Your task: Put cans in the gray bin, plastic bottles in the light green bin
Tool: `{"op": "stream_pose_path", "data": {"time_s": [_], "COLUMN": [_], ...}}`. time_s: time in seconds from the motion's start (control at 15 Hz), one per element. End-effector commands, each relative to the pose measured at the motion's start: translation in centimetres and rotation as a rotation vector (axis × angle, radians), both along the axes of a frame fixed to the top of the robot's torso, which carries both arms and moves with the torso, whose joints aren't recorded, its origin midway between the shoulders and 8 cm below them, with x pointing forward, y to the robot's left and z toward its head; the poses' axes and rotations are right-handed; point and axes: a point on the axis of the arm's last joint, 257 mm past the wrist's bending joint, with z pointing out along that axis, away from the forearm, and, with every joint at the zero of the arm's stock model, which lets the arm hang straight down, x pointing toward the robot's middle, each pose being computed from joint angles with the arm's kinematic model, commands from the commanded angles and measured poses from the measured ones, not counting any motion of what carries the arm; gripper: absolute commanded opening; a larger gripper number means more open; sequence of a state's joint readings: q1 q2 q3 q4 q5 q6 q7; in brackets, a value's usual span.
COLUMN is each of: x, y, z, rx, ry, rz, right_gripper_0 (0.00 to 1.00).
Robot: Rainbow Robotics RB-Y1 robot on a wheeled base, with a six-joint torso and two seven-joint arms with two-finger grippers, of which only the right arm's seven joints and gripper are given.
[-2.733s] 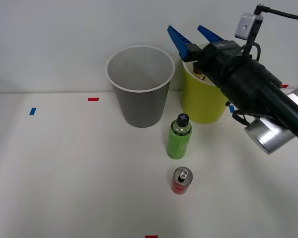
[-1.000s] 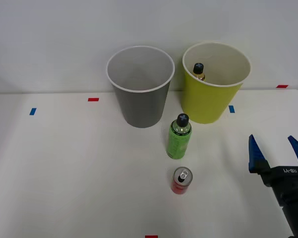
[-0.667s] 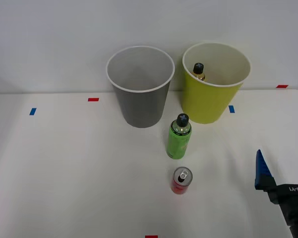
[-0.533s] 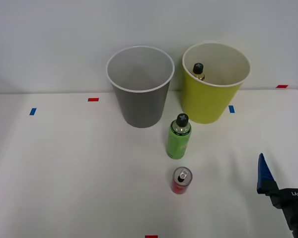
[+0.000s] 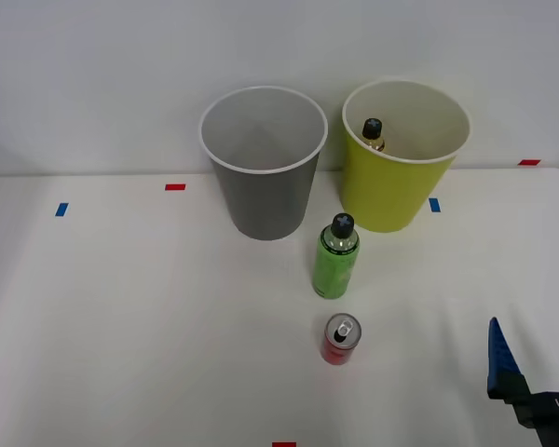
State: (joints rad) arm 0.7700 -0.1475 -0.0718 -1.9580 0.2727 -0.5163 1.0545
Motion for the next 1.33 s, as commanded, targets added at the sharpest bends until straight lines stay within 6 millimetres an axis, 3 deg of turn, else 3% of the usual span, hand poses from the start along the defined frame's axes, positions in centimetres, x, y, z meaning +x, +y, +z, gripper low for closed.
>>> {"op": "stream_pose_path", "data": {"time_s": [0.07,0.33,0.53,0.67,1.0,1.33], "x": [-2.1,-4.0,-3.6,-3.7,-5.6,-6.5], "y": [0.3,1.1,4.9,6.3,6.3,7.4], "z": [-2.0,-2.9,-3.6,-3.9,-5.0,-3.9], "rx": [0.02,0.022,0.039,0.052,0.059,0.108], "ry": [-0.017,-0.006,0.014,0.024,0.058,0.009], "rz": [-0.001,0.004,0.113,0.148,0.109,0.127], "right_gripper_0": [1.0,1.0,1.0,1.0,1.0,1.0]}}
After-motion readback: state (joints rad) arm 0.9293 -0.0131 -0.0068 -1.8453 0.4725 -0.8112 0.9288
